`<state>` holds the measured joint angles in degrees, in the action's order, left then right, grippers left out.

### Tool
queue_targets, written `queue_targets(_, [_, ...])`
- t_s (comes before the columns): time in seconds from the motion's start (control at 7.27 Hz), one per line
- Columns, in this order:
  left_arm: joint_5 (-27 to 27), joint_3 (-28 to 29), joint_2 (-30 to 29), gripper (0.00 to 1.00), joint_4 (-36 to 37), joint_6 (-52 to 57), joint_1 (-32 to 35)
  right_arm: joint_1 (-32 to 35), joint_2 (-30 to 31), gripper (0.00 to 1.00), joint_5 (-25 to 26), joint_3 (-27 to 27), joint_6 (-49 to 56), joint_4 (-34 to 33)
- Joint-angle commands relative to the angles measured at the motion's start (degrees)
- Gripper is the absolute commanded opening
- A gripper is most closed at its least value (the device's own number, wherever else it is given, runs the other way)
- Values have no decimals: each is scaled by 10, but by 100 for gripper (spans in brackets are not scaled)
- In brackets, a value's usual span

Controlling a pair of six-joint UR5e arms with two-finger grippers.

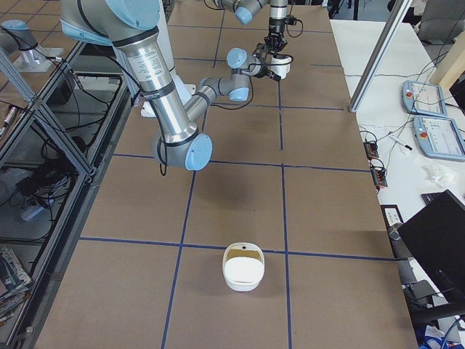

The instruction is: Left arm hands cup to right arm to dump lemon

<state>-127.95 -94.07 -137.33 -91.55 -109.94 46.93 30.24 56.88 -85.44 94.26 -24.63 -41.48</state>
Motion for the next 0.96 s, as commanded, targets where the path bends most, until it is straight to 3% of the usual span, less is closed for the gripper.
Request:
queue_targets(0.0, [-1, -5, -6, 3, 0, -4, -13, -2, -1, 100, 3, 0, 0, 0])
queue_targets(0.83, [-2, -8, -22, 3, 0, -6, -31, -3, -1, 100, 3, 0, 0, 0])
